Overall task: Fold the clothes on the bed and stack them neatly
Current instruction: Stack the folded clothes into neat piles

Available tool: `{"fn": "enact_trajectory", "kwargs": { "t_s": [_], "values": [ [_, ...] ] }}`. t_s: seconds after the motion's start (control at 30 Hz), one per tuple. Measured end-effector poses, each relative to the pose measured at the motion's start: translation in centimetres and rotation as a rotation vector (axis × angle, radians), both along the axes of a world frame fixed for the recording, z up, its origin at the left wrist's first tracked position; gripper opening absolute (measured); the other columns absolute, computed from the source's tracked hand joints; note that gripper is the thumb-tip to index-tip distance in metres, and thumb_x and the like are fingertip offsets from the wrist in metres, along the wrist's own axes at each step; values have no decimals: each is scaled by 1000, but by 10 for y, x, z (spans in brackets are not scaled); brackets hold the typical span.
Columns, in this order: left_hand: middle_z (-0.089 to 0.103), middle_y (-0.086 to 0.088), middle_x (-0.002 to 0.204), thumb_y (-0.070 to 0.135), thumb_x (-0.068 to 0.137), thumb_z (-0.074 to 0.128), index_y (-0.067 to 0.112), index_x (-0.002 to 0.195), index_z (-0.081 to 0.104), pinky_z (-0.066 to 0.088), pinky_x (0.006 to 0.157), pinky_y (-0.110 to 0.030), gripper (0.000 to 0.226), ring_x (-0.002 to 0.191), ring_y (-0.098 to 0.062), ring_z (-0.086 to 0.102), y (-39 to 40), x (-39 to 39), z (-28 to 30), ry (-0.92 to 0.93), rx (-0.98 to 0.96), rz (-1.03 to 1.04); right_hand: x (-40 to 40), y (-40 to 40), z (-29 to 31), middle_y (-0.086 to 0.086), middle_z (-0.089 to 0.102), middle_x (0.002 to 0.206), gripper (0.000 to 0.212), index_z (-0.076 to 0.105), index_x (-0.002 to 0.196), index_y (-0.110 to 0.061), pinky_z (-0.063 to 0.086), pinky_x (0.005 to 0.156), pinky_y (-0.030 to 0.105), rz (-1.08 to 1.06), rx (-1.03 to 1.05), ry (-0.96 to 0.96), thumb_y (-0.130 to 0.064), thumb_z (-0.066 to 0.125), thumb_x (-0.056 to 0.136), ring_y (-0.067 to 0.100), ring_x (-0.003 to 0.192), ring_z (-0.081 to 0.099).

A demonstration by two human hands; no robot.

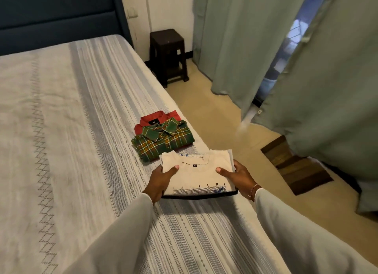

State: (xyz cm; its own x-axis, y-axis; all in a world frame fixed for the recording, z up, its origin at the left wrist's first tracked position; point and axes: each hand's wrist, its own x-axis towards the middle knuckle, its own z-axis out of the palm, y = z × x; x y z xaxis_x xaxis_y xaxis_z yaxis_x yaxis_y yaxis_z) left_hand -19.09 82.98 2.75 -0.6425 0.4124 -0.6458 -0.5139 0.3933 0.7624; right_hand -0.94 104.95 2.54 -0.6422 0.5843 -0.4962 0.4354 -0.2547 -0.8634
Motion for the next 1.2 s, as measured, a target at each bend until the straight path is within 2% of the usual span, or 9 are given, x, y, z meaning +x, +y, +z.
{"fn": "enact_trajectory", "kwargs": {
  "t_s": [0.2,0.4,0.5,0.6,0.63,0.77,0.93,1.1,1.2],
  "values": [
    [75,-14,110,23,97,67,3,123,63,58,92,-49,33,99,-32,73,5,51,60,-121,135,-241,101,-27,57,10,76,111,44,66,121,-13,61,85,49,-223,33,30,-22,84,81,32,98,74],
    [77,-8,96,21,101,60,6,115,64,60,64,-30,20,83,-21,75,36,131,119,-64,185,-495,219,-54,103,7,75,112,41,65,119,-22,60,88,48,-471,131,29,-28,83,82,29,98,74],
    [76,-10,102,22,101,60,4,121,63,60,65,-31,26,87,-23,75,61,186,151,-54,225,-639,290,-66,128,9,74,114,48,62,125,-17,62,81,45,-610,159,38,-28,82,83,28,95,74],
    [76,-7,99,23,102,59,7,112,64,61,66,-31,19,82,-19,75,79,230,174,-43,258,-772,348,-73,139,10,74,115,49,62,123,-18,61,83,49,-713,213,47,-31,84,82,29,96,74],
    [76,-7,100,24,102,58,8,112,64,61,69,-32,20,84,-19,75,89,303,192,-54,259,-942,425,-107,150,9,74,115,47,62,123,-18,61,84,50,-899,210,71,-31,83,82,29,97,74],
    [73,-9,114,30,100,60,10,123,62,58,83,-40,31,102,-27,70,104,348,205,-27,278,-1012,468,-131,170,9,74,113,40,62,120,-19,62,75,40,-960,238,95,-28,80,86,27,95,75],
    [74,-5,100,22,100,61,15,107,65,58,63,-31,10,80,-17,72,100,500,221,-50,319,-1277,602,-214,191,10,72,116,45,59,128,-11,60,86,46,-1275,321,75,-19,78,88,28,101,72],
    [72,-10,112,20,99,63,11,122,63,59,81,-40,25,93,-24,69,62,637,220,-58,356,-1507,710,-323,198,11,74,115,36,67,118,-9,55,97,51,-1461,279,72,-24,79,87,30,107,71],
    [69,-16,121,22,98,66,9,122,64,55,93,-46,27,97,-28,65,25,703,214,-13,322,-1621,749,-393,197,14,73,116,29,68,117,-9,58,93,45,-1570,220,119,-17,75,91,31,109,70]
  ]
}}
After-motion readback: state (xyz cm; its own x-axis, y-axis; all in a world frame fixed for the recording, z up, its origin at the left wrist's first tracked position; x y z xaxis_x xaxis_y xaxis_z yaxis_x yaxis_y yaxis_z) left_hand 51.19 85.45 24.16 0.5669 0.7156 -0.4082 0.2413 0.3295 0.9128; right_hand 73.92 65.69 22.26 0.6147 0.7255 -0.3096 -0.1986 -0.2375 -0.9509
